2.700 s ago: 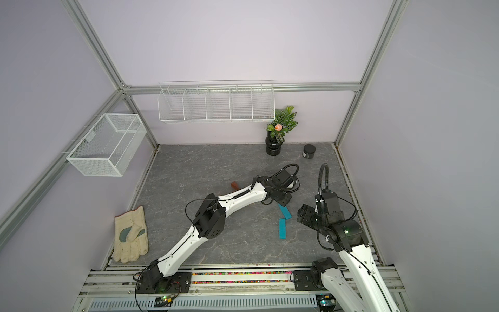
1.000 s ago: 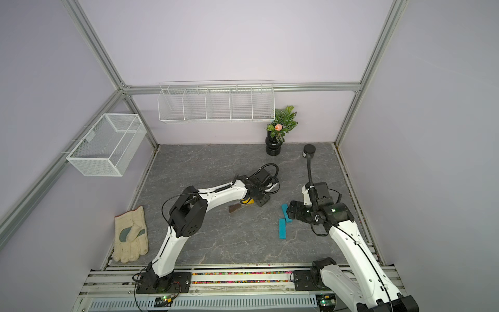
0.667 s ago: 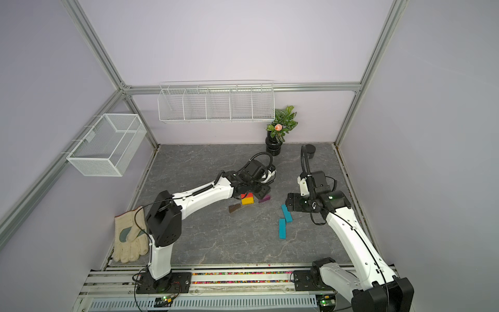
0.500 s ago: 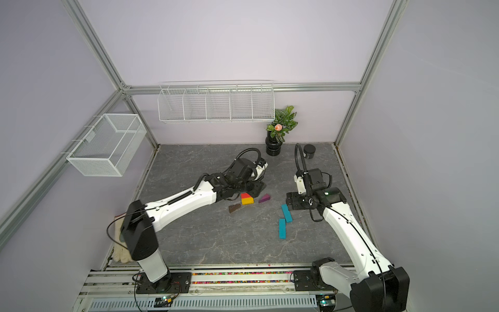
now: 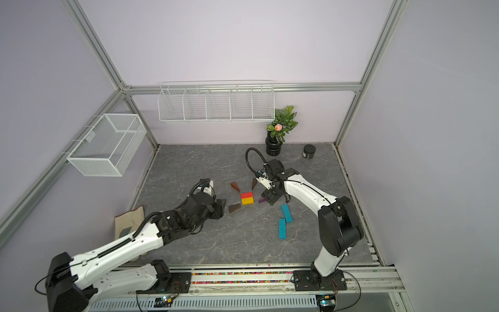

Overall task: Assemble a small pinwheel with building blocks
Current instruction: Assemble the building block at the center of the board.

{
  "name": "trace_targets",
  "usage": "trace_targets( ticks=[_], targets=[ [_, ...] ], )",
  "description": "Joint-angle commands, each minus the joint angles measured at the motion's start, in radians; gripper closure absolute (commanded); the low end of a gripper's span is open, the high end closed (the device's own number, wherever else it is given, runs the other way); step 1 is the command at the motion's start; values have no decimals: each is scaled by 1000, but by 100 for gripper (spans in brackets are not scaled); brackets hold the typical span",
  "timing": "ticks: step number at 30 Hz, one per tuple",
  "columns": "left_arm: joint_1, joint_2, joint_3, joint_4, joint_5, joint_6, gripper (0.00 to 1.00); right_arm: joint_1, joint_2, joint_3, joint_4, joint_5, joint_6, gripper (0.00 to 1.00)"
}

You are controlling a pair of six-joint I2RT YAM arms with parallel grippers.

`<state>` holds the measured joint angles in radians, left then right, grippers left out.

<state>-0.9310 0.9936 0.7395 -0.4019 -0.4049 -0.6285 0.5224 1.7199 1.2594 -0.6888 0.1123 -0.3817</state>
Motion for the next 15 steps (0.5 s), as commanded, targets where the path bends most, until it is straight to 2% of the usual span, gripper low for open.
trace_targets(
  ticks=[1, 8, 15],
  targets=[
    [5, -124, -78, -14, -102, -135, 35, 28, 40, 24, 35, -4, -116, 24],
    [5, -372, -194, -59, -177, -205, 34, 48, 193, 104, 19, 30, -178, 28],
    [6, -442, -218, -89, -196, -206, 33, 48, 282, 150, 11, 37, -177, 36]
  ],
)
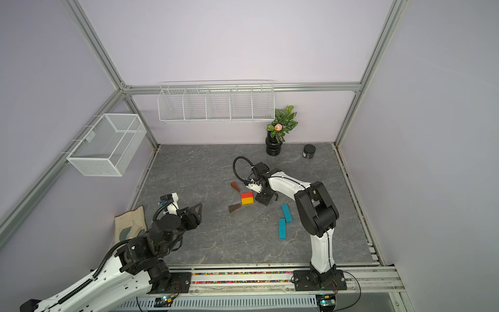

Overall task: Assemble a small pinwheel with building blocks
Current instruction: Assemble the building block at the center of the board.

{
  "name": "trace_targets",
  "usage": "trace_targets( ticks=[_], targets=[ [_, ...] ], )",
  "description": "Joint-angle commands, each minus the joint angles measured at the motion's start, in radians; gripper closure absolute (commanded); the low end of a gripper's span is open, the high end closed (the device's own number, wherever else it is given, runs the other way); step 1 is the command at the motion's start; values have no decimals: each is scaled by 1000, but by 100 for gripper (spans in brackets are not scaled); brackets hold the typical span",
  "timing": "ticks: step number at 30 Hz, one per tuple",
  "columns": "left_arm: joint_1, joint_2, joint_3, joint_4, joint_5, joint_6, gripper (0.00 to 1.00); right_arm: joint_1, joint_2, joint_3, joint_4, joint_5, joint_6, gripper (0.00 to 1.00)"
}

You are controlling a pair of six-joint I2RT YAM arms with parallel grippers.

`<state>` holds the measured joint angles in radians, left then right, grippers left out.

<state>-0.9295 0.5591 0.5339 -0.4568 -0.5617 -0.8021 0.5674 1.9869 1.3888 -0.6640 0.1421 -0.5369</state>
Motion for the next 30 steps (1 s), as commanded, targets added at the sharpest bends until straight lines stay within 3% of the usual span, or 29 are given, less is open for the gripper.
trace_targets(
  ticks=[1, 11, 30],
  targets=[
    [4, -4, -13, -33, -38, -32, 33, 5, 21, 20, -14, 10, -21, 38],
    [4, 101, 15, 4, 10, 14, 32, 4, 23, -31, 7, -4, -2, 63],
    [3, 127, -12, 28, 29, -7, 30, 54, -58, -141, 34, -18, 23, 73]
  ],
)
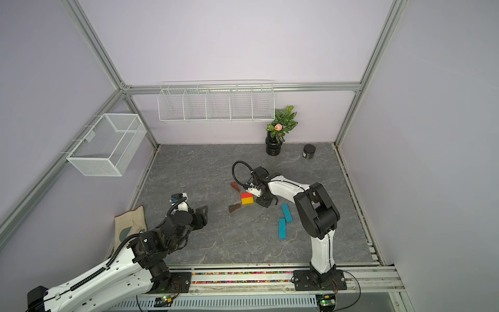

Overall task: Assemble a small pinwheel with building blocks
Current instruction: Assemble the building block at the center of the board.

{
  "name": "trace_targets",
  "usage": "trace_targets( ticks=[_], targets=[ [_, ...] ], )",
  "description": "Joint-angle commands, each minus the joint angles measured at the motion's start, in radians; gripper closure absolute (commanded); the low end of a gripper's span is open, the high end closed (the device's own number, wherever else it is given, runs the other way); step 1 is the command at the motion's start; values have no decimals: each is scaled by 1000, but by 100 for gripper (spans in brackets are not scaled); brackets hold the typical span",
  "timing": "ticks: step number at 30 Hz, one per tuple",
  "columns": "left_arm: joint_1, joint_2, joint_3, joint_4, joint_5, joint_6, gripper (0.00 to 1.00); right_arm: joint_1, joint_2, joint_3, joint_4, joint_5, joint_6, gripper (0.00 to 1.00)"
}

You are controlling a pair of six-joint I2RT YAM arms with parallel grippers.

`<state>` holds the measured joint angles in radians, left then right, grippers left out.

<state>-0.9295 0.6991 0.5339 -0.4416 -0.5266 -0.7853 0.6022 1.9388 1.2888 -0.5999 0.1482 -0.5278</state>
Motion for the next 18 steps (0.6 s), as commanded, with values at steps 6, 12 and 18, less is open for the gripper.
trace_targets(
  ticks=[6, 12, 18],
  targets=[
    [4, -24, -25, 12, -4, -37, 30, 38, -11, -49, -32, -29, 17, 73],
    [3, -35, -38, 16, -1, -49, 30, 40, -13, -56, -30, -22, 23, 72],
    [4, -36, -38, 23, 2, -49, 29, 40, 3, -36, -35, 9, 48, 50]
  ],
)
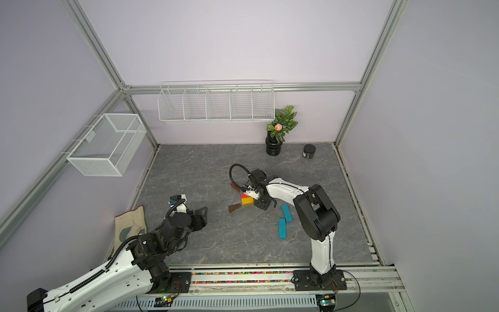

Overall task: Assemble a small pinwheel with building blocks
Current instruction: Assemble the building block at the center of the board.

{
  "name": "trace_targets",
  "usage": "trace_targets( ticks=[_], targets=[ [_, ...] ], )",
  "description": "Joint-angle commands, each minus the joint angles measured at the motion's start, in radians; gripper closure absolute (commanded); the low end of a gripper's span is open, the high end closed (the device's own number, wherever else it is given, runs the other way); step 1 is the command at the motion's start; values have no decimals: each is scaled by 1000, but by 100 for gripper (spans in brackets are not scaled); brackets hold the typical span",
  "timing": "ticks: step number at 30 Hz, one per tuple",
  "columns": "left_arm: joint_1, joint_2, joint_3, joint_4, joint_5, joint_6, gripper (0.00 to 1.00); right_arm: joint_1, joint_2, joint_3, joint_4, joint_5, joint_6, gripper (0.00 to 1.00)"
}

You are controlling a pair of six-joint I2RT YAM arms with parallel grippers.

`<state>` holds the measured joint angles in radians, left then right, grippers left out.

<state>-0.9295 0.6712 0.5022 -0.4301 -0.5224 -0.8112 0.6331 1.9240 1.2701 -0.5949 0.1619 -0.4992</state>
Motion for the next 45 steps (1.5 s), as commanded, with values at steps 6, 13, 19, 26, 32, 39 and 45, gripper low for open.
trace_targets(
  ticks=[6, 13, 19, 26, 32, 39, 45],
  targets=[
    [4, -7, -7, 14, 3, -23, 29, 6, 43, 11, -58, 42, 52, 33],
    [4, -7, -8, 13, 3, -23, 29, -1, 6, -19, -67, 36, 73, 31],
    [4, -2, -10, 19, 5, -23, 29, -18, -6, -38, -60, 54, 103, 31],
    [3, 1, -10, 25, 10, -24, 29, -32, 13, -22, -59, 103, 150, 32],
    [3, -1, -11, 22, 10, -25, 28, -44, 11, -26, -55, 110, 175, 33],
    [4, -2, -14, 23, 13, -27, 28, -48, 9, -20, -57, 93, 184, 33],
    [3, -2, -16, 25, 12, -26, 28, -39, -4, -20, -63, 53, 197, 33]
  ],
)
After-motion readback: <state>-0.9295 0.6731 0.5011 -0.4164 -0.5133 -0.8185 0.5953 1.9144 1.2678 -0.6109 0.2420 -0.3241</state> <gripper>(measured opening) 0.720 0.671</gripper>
